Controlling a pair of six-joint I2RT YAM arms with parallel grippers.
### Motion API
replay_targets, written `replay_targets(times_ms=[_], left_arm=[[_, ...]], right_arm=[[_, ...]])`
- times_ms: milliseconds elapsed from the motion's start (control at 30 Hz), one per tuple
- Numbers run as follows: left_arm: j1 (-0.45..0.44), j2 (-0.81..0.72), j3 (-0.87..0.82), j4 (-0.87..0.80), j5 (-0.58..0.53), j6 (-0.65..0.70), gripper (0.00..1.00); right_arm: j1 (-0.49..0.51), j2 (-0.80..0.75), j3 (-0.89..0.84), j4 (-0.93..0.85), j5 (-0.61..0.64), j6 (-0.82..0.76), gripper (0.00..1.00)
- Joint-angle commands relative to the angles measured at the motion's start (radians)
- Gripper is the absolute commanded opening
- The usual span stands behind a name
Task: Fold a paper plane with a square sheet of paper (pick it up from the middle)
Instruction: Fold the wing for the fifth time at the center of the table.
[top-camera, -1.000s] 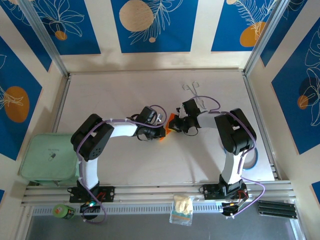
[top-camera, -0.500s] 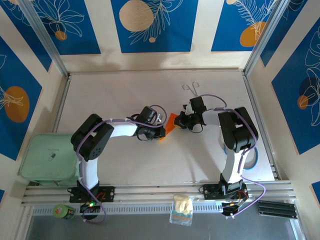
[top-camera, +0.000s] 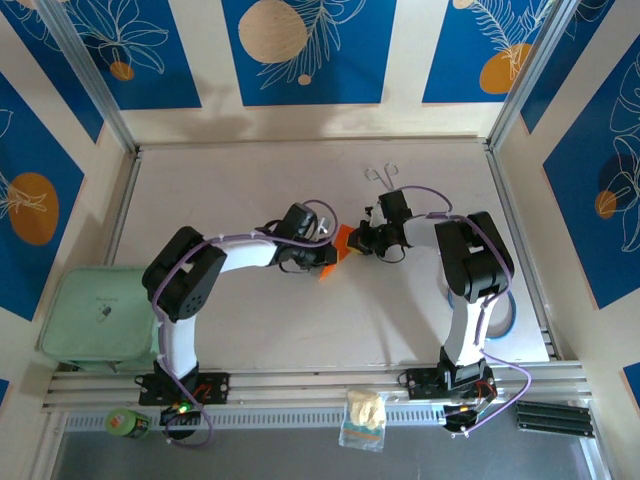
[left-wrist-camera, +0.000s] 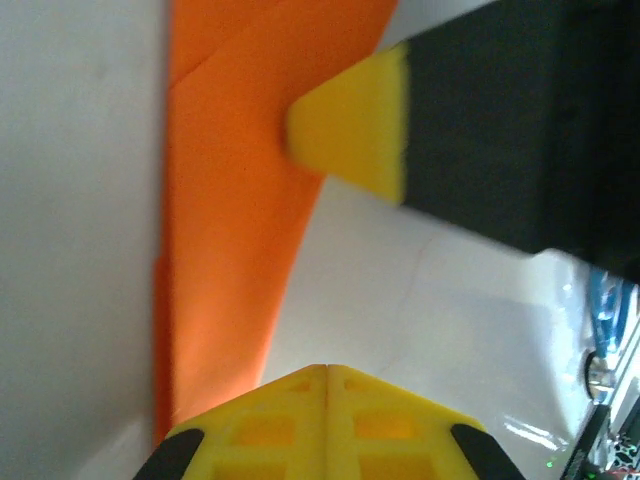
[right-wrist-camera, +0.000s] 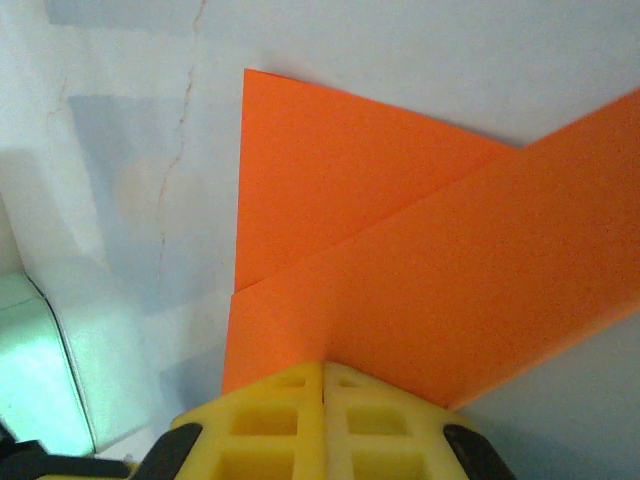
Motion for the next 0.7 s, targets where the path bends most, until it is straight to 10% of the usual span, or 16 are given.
replay_targets(times_ms=[0,667], left_arm=[[0.005,0.054,0.053,0.005,0.018,0.028,0.07],[0.0,0.098,0.004,-0.126,0.029,0.107,0.03]], right_arm=[[-0.001,0.042,0.01,-0.076,0.047,-0.029,0.05],[0.002,0.077,0.097,-0.21,0.074,-0.03,0.05]])
